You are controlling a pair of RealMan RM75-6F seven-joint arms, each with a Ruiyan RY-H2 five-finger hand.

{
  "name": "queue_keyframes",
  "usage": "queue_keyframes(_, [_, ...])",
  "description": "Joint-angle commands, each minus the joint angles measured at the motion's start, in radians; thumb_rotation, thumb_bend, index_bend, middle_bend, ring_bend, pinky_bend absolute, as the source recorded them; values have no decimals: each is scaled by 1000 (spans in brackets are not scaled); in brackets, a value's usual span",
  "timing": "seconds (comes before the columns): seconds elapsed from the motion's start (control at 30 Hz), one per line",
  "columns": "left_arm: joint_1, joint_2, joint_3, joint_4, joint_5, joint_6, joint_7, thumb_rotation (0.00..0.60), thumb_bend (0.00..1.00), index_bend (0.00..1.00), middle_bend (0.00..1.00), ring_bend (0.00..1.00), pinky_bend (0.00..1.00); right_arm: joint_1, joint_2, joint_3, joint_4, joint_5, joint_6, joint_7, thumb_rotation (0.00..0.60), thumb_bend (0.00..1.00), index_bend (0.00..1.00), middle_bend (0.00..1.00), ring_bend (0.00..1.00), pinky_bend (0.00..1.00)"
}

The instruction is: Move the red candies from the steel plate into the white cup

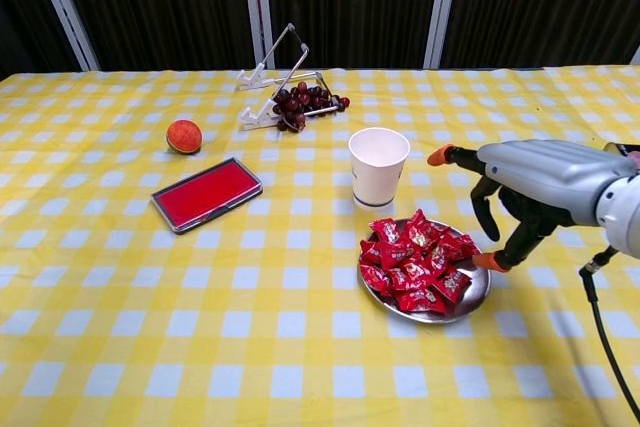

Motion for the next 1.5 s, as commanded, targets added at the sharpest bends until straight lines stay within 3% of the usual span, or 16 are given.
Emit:
queue_keyframes(0.03, [0,1,0,-2,-2,-2,-1,600,8,0,0,0,0,17,-6,-2,2,22,-2,-13,600,299,114,698,857,930])
queue_keyframes(0.27, [-1,4,2,-7,-6,-8,0,600,9,0,0,0,0,59,7,-5,-57,131,-5,-69,600,298,169,736,889,947])
queue_keyframes(0.6, [-1,6,3,-9,-4,-6,-5,600,8,0,0,0,0,129,3,20,-118,333,8,-101,600,298,167,736,889,947])
queue_keyframes(0.77, [-1,7,2,-9,-5,-8,-8,600,9,0,0,0,0,163,-3,30,-108,407,6,-91,600,299,121,736,889,947])
queue_keyframes(0.93, [-2,8,0,-10,-11,-10,-10,600,9,0,0,0,0,189,-10,35,-92,447,-2,-73,600,299,59,736,889,947])
queue_keyframes(1.17, [-3,9,0,-11,-16,-15,-12,600,8,0,0,0,0,219,-26,27,-51,470,-10,-47,600,299,52,736,889,947])
queue_keyframes(1.5, [-4,11,0,-14,-18,-17,-12,600,9,0,0,0,0,226,-44,-6,0,467,-27,7,600,298,165,736,889,947])
